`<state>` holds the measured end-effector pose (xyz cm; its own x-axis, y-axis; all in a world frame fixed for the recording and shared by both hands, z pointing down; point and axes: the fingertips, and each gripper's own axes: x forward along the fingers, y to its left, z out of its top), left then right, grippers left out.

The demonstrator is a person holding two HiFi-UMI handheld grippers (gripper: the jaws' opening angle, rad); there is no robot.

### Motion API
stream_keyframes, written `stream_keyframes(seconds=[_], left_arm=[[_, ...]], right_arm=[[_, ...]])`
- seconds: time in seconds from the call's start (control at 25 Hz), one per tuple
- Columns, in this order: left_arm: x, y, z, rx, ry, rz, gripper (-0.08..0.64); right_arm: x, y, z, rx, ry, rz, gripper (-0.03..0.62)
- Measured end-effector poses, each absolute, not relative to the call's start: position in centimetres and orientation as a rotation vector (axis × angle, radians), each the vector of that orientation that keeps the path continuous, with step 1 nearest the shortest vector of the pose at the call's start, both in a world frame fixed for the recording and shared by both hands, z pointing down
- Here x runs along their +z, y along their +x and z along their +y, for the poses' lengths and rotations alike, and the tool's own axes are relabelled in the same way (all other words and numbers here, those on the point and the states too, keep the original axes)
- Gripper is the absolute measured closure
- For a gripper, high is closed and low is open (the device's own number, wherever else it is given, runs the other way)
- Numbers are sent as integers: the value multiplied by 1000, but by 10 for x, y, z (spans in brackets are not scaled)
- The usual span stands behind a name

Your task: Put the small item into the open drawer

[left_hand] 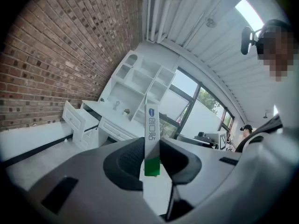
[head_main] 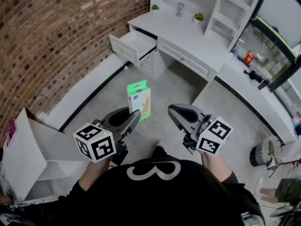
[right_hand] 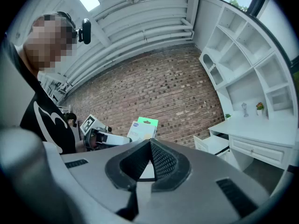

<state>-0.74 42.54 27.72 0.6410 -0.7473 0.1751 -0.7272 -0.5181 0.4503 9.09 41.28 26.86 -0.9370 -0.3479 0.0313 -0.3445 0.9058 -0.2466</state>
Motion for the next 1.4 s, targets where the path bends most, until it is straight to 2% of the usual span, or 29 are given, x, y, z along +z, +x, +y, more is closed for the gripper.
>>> stream_keyframes(seconds=[0.88,1.4], left_arm=[[291,-6,407,-31,2398,-1165,463],[312,-17,258,-3,2278,-1231,463]], right_arm=[[288,91,394,-431,-559,2980,581],[311,80,237,-551,-464,2999,581]])
